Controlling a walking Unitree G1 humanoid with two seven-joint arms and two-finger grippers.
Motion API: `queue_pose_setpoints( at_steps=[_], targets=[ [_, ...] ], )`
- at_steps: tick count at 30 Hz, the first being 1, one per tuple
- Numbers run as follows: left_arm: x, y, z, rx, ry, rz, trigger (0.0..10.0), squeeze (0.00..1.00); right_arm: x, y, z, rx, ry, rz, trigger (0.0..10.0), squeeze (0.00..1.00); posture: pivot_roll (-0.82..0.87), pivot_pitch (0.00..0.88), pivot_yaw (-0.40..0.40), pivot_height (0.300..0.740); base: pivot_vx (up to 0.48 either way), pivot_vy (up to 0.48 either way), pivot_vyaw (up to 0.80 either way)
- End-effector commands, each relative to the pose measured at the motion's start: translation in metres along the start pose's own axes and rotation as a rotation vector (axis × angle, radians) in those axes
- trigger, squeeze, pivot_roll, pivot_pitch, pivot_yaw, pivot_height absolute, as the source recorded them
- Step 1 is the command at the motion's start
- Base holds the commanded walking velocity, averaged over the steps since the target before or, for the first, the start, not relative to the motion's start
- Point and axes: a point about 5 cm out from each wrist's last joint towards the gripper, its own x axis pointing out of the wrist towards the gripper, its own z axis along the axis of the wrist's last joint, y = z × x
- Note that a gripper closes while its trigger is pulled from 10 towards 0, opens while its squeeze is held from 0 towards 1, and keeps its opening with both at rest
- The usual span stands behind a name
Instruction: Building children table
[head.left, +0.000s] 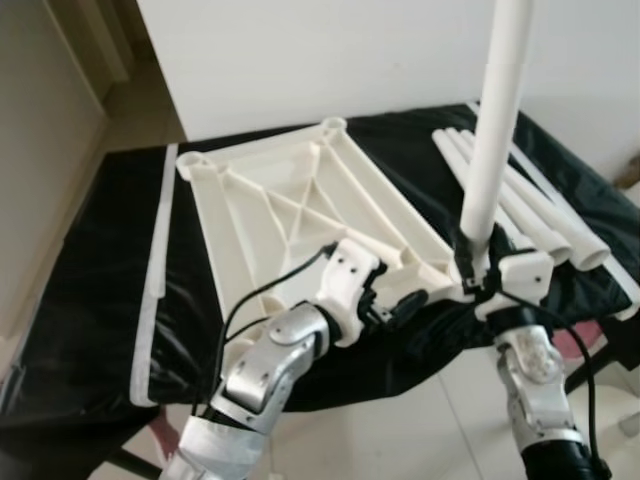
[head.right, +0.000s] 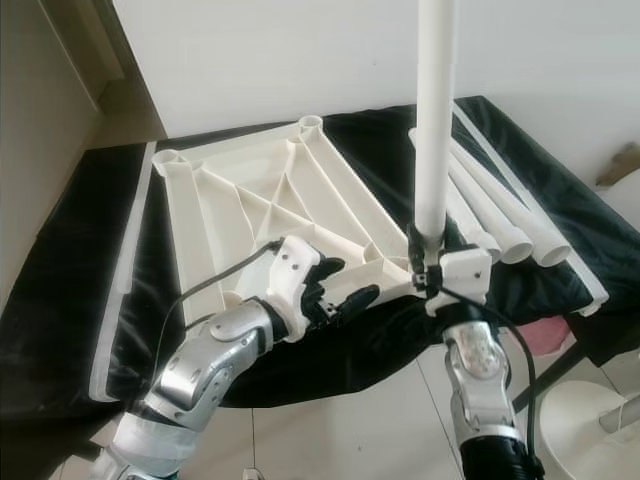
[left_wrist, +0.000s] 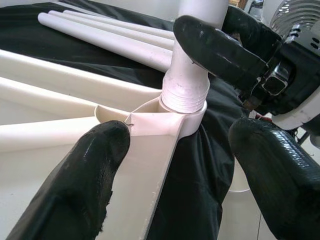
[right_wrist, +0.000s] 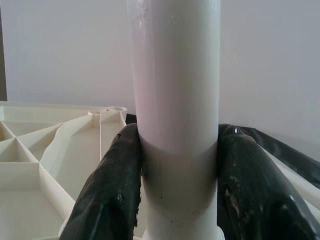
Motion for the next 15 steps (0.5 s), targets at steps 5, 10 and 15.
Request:
queue_pose_setpoints(
  at_steps=[5, 10, 15],
  targets=[
    [-0.001, 0.0007, 0.0072, 0.013, -0.011, -0.029, 10.0, 0.0, -0.0186, 0.0021, -0.0211, 0.106, 0.1, -0.055, 10.0, 0.0, -0.02, 0.0, 0.077, 0.74, 0.0, 0.0, 0.0],
    [-0.0006, 0.0009, 0.0084, 0.012, -0.013, -0.036, 10.0, 0.0, -0.0192, 0.0011, -0.0247, 0.173, 0.123, -0.097, 10.0, 0.0, -0.03, 0.0, 0.08, 0.74, 0.0, 0.0, 0.0],
    [-0.0009, 0.0008, 0.0089, 0.012, -0.014, -0.038, 10.0, 0.0, -0.0175, -0.0003, -0.025, 0.245, 0.128, -0.129, 10.0, 0.0, -0.03, 0.0, 0.08, 0.74, 0.0, 0.0, 0.0]
  ],
)
